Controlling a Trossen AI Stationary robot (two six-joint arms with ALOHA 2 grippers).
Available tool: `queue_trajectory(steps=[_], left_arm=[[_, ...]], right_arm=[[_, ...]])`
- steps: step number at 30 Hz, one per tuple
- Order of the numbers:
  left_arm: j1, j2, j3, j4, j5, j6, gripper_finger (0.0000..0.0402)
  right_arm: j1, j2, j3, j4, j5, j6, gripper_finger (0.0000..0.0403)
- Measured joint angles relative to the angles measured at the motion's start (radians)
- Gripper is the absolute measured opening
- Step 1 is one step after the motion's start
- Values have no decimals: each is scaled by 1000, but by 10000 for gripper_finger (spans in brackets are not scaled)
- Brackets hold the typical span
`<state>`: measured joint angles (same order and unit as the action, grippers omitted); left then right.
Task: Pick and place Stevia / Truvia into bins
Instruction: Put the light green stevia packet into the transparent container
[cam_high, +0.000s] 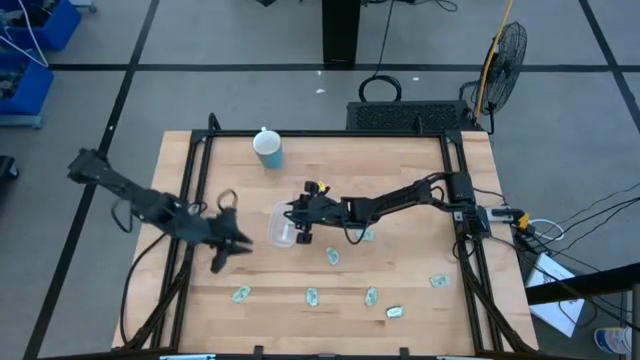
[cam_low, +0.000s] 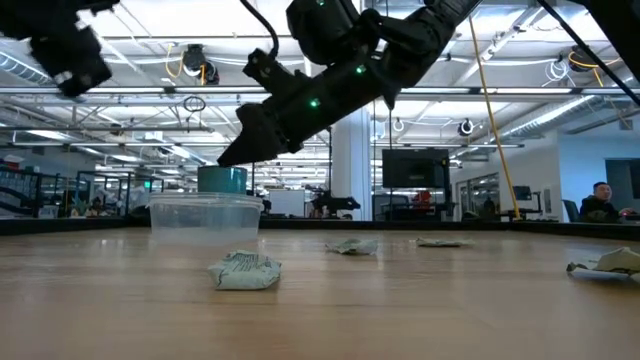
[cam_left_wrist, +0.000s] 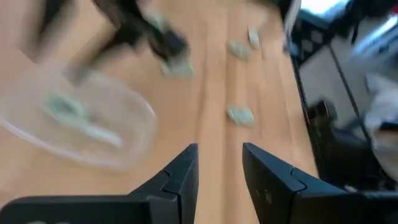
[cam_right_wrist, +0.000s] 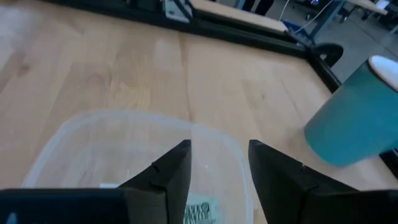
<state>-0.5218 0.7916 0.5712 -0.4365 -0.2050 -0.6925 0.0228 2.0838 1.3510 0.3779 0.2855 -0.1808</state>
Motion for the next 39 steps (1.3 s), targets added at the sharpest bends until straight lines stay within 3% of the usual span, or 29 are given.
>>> queue_trajectory(steps=[6,10,12,15,29,39], left_arm=[[-117,280,-7,30,98,-204,129],[-172,433,-8,121,223,-336,129],[-198,488,-8,180,269,-365,129],[-223,545,-8,210,259,-363,129],[-226,566,-8,116,104,-356,129],[-226,566,-8,73,99,-385,129]], right_arm=[[0,0,0,14,0,-23,152],[0,0,0,14,0,-23,154],[0,0,0,13,0,-23,155],[0,0,0,14,0,-23,155],[0,0,0,64,0,-26,155],[0,0,0,64,0,-26,151]])
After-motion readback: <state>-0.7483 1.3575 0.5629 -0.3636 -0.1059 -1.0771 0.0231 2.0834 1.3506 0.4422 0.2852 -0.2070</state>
